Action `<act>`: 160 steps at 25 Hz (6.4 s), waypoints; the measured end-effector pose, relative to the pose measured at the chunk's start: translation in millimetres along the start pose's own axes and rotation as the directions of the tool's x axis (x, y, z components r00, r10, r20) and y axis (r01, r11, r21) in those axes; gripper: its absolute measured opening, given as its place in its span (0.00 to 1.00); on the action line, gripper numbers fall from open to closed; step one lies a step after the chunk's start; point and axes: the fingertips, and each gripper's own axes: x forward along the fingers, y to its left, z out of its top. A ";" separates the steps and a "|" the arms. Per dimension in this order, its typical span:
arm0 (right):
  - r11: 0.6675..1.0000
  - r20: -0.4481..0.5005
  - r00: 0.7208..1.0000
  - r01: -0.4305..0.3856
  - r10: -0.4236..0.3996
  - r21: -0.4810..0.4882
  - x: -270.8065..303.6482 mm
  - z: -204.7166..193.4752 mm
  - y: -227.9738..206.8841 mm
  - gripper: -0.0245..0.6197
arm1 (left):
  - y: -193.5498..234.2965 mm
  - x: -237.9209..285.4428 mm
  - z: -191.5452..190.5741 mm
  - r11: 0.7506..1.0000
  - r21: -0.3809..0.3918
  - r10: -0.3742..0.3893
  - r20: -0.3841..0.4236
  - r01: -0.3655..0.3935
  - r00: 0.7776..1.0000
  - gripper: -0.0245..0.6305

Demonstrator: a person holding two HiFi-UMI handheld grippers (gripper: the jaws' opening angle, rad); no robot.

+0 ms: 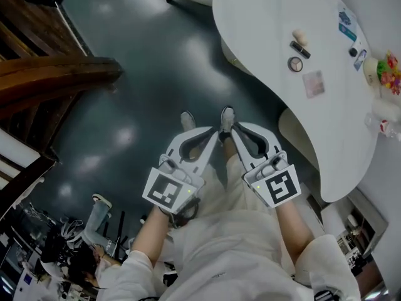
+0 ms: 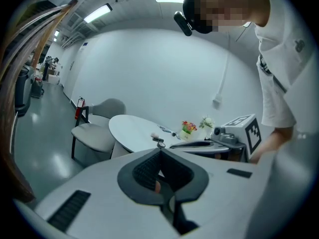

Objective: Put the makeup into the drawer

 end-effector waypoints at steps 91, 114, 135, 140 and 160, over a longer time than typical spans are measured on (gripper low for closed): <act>0.867 -0.247 0.833 0.490 -0.496 -0.089 231.2 -246.9 -32.9 0.28 | 128.0 -66.9 -75.7 1.000 -0.013 -0.021 -0.122 0.020 0.992 0.05; 0.915 -0.252 0.880 0.398 -0.402 -0.071 216.9 -211.3 11.2 0.33 | 106.0 -87.0 -38.4 0.999 0.026 0.022 -0.091 -0.020 0.996 0.05; 0.956 0.092 0.962 0.268 -0.258 -0.121 10.5 59.0 37.3 0.16 | -33.9 -110.6 90.4 0.997 0.059 -0.052 0.075 0.048 0.996 0.05; 0.941 0.158 0.945 0.310 -0.288 -0.139 -41.6 91.5 36.1 0.14 | -79.4 -101.1 103.5 0.990 0.107 -0.097 0.094 0.087 0.991 0.05; 0.929 0.190 0.920 0.363 -0.344 -0.076 -164.4 93.6 -2.9 0.06 | -157.4 -35.9 103.1 0.961 0.220 -0.184 0.055 0.168 0.981 0.05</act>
